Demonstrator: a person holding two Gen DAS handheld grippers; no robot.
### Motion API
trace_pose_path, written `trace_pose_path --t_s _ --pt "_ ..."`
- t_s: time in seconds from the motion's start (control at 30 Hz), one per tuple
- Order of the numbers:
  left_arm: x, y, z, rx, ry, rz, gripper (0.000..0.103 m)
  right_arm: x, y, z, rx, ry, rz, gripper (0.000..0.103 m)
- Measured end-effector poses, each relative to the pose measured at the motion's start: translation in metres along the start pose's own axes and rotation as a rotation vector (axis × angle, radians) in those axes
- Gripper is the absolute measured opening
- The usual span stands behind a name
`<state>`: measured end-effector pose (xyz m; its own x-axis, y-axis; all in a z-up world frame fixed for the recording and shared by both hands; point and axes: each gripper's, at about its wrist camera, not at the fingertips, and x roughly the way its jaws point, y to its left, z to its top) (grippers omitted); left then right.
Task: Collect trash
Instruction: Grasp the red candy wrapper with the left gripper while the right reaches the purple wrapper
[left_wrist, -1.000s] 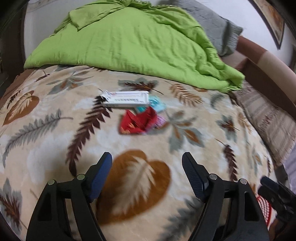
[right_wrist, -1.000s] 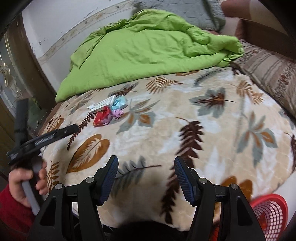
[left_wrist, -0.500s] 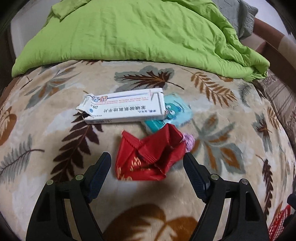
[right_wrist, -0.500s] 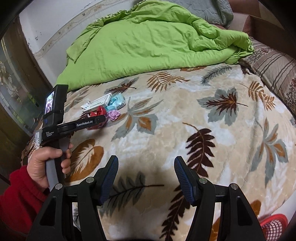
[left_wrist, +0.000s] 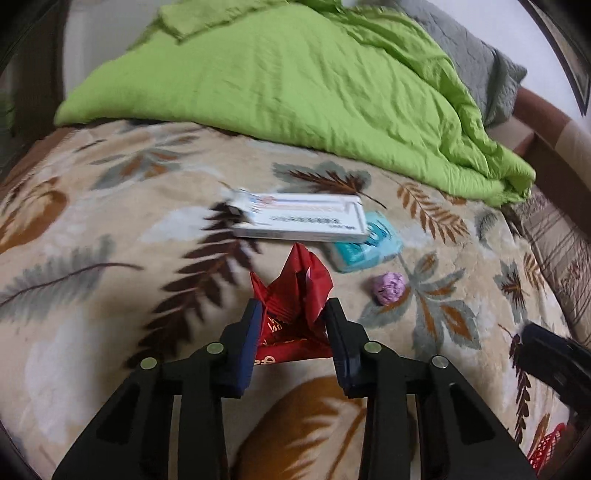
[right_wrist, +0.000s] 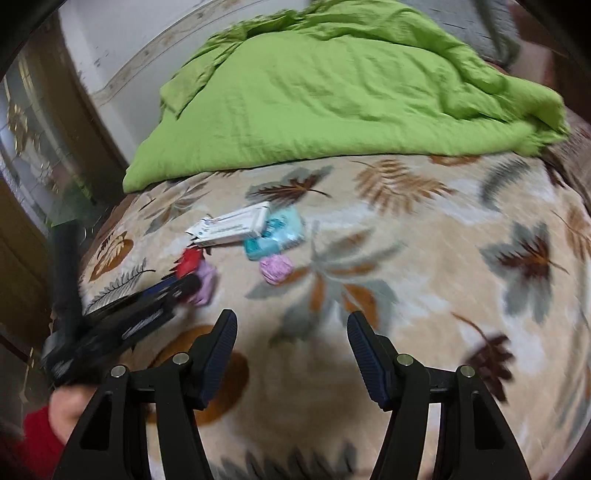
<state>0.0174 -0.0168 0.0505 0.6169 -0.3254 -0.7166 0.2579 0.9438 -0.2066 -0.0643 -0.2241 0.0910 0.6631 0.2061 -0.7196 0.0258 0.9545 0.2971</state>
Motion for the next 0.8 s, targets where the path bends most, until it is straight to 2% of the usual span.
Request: trace_pose_path --t_s 0.13,0.27,0.37,0.43,0.6,0.8 --pt "-0.015 0.015 -0.006 -0.019 -0.051 0.047 0.034 0.045 0.015 0.016 -0.031 0.046 0.019 0.053" --pt "-0.013 0.025 -0.006 -0.044 -0.052 0.067 0.034 0.083 0.018 0.026 -0.045 0.074 -0.021 0.051" --pt "-0.008 0.027 -0.006 -0.046 -0.045 0.064 0.034 0.106 0.016 0.029 -0.044 0.106 -0.037 0.040" --pt "-0.006 0.026 -0.006 -0.038 -0.042 0.067 0.034 0.116 0.016 0.029 -0.047 0.116 -0.037 0.040" --pt "-0.004 0.022 -0.008 -0.020 -0.037 0.067 0.034 0.120 0.025 0.028 -0.083 0.094 -0.043 0.033" --pt "-0.009 0.013 -0.012 0.010 -0.048 0.073 0.034 0.094 0.026 0.019 -0.073 0.054 -0.027 0.032"
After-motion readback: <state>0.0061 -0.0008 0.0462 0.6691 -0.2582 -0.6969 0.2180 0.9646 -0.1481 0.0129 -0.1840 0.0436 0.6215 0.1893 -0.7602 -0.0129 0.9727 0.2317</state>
